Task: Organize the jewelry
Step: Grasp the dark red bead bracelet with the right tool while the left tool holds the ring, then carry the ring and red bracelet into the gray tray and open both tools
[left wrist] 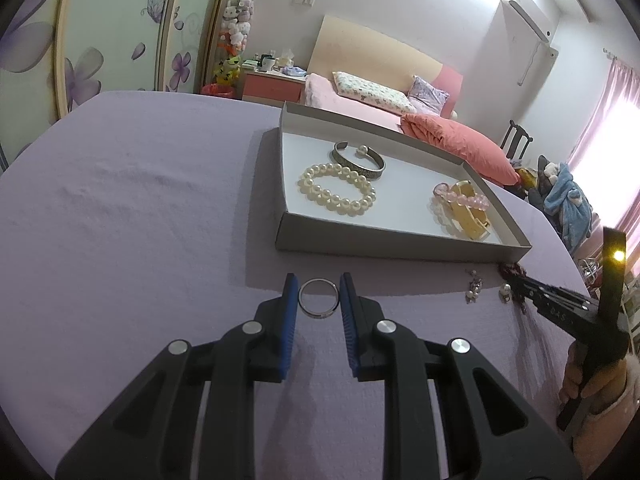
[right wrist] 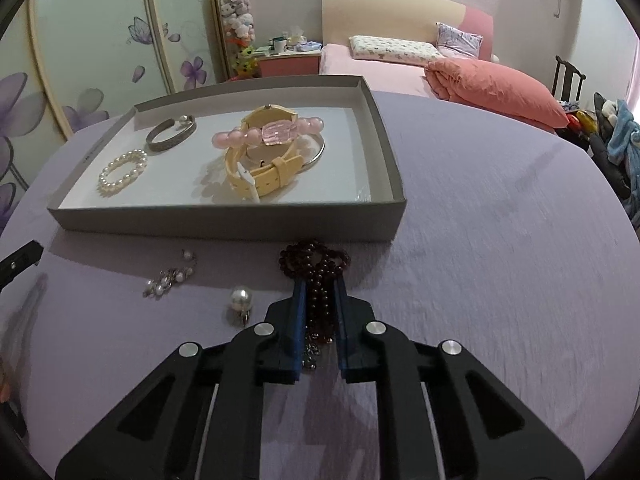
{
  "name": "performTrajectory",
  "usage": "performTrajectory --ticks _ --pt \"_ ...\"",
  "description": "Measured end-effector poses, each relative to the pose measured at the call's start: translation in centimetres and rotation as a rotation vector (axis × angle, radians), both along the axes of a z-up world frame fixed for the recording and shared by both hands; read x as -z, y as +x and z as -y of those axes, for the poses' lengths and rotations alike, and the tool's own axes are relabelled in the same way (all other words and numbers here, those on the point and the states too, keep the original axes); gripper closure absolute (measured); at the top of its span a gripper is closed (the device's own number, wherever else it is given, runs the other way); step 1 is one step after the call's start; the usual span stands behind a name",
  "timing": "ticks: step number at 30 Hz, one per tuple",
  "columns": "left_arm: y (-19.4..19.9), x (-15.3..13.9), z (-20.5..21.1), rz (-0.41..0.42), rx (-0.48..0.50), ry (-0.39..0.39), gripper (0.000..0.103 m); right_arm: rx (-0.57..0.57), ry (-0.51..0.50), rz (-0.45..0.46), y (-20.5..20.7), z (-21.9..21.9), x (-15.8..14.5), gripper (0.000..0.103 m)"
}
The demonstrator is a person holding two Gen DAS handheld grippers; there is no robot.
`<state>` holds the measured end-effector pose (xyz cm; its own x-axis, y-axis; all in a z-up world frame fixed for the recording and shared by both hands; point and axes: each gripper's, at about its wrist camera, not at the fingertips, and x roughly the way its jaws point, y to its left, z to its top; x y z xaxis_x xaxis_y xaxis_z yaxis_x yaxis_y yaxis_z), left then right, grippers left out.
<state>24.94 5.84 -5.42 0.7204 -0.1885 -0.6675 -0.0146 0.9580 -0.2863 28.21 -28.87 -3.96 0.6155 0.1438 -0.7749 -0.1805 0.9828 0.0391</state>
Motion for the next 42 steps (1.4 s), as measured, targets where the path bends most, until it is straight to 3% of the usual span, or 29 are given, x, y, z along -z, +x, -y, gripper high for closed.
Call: performTrajectory --ticks 8,17,26,42 --pt "-0.5 -0.4 0.4 0.014 0.000 0.024 0.081 -0.014 0.084 0.018 -3.8 1.6 -0.5 0.094" --pt "-2.9 -1.1 0.6 0.042 0.002 0.031 0.081 -0.006 0.195 0.179 -7.1 2.8 -4.5 0.094" --pt "-6.3 -2.8 1.0 0.114 -0.001 0.044 0.081 -0.051 0.213 0.269 -8.6 1.4 -6.7 0.094" --pt "-7.5 -3.8 1.2 0.147 -0.002 0.050 0.081 -0.066 0.212 0.284 -9.0 0.9 -7.0 0.094"
